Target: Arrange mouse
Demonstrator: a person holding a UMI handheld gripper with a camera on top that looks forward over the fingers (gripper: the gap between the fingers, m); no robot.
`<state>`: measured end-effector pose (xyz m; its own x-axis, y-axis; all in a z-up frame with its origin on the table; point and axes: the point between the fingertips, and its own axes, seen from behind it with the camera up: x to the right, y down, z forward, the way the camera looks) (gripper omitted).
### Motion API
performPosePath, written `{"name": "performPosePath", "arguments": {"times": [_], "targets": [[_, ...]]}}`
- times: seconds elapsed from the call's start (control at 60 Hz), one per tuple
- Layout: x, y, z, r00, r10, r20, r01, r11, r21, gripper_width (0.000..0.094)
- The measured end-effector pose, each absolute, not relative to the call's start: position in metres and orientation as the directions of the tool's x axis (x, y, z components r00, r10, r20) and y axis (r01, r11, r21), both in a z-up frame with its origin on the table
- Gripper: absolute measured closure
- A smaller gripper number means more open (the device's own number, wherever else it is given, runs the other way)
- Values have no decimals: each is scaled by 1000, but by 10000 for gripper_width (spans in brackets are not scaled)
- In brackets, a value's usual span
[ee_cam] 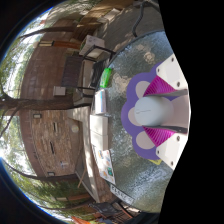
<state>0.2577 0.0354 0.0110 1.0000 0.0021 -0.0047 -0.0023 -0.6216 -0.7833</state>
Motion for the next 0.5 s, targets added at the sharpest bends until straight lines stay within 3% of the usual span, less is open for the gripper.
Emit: {"name": "performPosePath", "arguments": {"times": [0.117,0.2,0.25,0.333,0.383,0.5], "targets": [[251,25,-9,999,28,-24,0,-660,-751,389],[253,16,0,1000,18,-7,6,-666,-746,69],[254,11,17,1000,10,-2,5,-653,-758,107],[258,-3,65,1000,-2,21,15,-640,-768,89],[256,-19,72,999,-11,40,24,-626,-779,88],[252,-58,130,997,-37,60,27,-581,-814,90]]}}
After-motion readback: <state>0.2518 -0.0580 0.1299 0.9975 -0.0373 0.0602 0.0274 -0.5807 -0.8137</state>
